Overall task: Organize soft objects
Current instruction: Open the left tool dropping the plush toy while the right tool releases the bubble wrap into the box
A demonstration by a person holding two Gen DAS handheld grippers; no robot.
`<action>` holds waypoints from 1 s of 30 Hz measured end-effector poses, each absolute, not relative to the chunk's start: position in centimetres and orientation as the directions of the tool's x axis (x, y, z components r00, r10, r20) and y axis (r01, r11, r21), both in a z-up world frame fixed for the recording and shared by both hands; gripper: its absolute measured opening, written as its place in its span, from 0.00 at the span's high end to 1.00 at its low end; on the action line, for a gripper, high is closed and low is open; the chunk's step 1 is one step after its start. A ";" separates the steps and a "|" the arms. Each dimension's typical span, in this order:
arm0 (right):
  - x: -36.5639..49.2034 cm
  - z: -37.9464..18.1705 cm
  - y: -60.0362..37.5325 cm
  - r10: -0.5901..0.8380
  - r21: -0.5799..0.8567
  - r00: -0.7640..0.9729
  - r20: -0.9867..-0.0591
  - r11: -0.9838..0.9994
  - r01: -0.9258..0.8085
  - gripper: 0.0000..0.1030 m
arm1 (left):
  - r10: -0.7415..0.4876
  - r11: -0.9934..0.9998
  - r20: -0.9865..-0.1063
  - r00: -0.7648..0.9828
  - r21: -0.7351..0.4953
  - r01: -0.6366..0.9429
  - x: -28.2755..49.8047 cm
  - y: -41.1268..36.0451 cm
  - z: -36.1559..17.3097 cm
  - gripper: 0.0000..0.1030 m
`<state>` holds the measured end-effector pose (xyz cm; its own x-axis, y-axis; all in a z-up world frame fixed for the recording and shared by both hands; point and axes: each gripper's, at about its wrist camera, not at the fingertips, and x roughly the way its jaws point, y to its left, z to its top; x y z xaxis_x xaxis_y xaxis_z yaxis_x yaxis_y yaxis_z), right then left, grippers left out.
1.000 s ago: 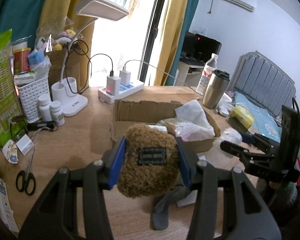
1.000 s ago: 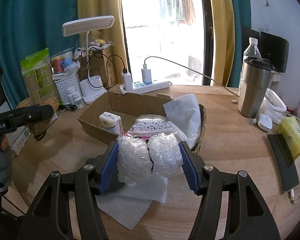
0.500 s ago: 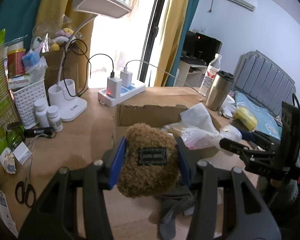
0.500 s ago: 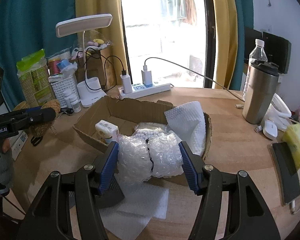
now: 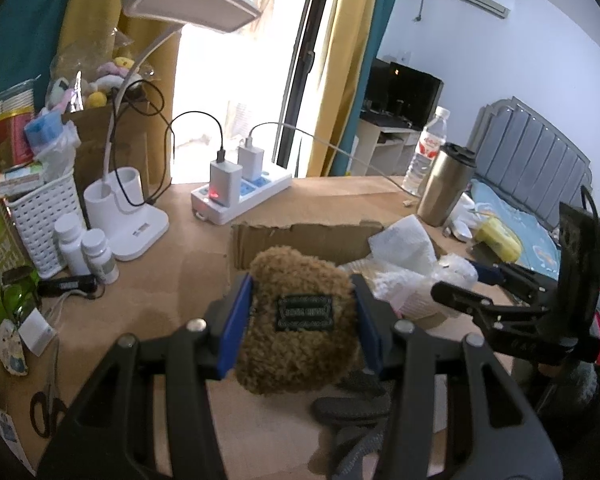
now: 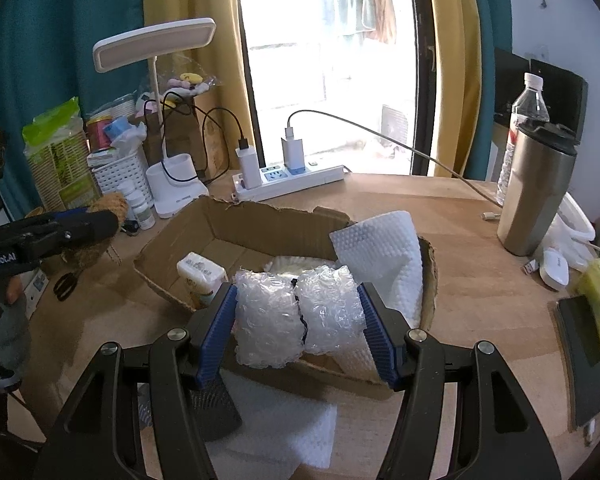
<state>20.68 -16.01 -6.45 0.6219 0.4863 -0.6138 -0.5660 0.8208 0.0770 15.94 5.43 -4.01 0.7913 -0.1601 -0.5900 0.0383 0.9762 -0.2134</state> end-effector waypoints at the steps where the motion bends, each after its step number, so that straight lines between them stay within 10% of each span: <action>1: 20.9 -6.4 -16.0 0.488 0.078 0.622 -0.613 0.820 -0.567 0.38 | -0.160 0.976 -0.593 0.789 -0.215 0.036 16.2 5.5 -4.2 0.51; 30: 25.9 -6.7 -10.2 0.566 0.121 0.549 -0.615 0.755 -0.644 0.38 | -0.168 0.978 -0.651 0.740 -0.203 0.043 22.7 6.1 -7.5 0.51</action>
<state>25.87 -10.18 -6.68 0.5487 0.5663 -0.6149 -0.6442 0.7553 0.1207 22.72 6.12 -7.50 0.7404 -0.1676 -0.6510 0.0433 0.9783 -0.2026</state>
